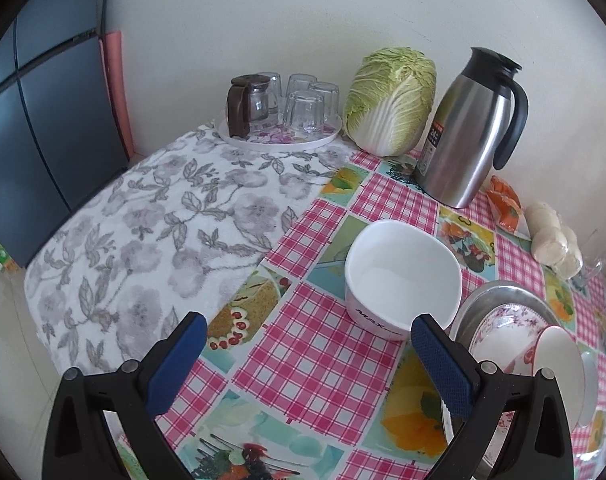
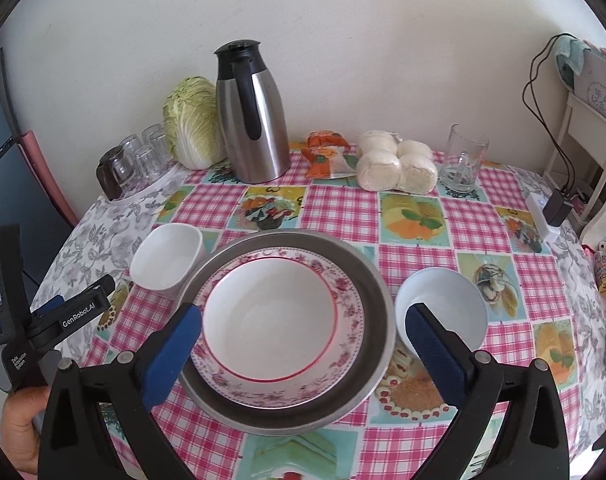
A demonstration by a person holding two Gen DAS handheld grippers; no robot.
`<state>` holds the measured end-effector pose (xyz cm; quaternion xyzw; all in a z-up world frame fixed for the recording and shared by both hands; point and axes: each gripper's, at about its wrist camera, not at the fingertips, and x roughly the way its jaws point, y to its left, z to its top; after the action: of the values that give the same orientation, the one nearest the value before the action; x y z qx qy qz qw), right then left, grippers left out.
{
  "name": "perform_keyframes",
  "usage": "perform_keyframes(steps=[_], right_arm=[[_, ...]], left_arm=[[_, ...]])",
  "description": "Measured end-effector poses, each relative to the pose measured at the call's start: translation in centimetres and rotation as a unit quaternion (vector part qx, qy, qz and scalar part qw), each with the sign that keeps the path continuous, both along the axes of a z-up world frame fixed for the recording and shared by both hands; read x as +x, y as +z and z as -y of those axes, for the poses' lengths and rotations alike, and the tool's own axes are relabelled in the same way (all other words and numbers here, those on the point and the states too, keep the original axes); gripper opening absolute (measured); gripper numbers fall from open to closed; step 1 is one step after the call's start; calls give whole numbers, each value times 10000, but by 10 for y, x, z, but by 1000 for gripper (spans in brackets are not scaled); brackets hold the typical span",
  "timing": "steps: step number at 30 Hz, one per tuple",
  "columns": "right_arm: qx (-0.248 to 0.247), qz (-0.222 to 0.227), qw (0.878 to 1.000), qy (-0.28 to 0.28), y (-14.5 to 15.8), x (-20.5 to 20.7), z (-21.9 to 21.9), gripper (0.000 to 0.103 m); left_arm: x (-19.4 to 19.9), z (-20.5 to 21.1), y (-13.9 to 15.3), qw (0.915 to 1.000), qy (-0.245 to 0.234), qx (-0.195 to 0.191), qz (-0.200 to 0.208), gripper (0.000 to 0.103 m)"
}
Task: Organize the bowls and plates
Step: 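Move both tools to the white square bowl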
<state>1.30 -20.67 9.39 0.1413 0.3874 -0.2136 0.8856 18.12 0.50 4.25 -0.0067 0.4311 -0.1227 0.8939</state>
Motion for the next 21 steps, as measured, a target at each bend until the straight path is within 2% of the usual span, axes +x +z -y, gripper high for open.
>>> perform_keyframes(steps=[4,9,17,21], right_arm=[[66,-104,9999,98,-2,14,-10,102],[-99,-247,9991,320,1,36,-27,102],[-61,-469,9973,558,-1,73,-40,102],[78,-593,9954,745,-6,91,-46,102]], left_arm=[[4,-10,-1,9999,120,-90,4,103],[12,-26,-5,9987,268,-420,-45,103],[22,-50,-18,9976,578,-372,-93,103],[28,-64,-25,9948,762,-658,-146,103]])
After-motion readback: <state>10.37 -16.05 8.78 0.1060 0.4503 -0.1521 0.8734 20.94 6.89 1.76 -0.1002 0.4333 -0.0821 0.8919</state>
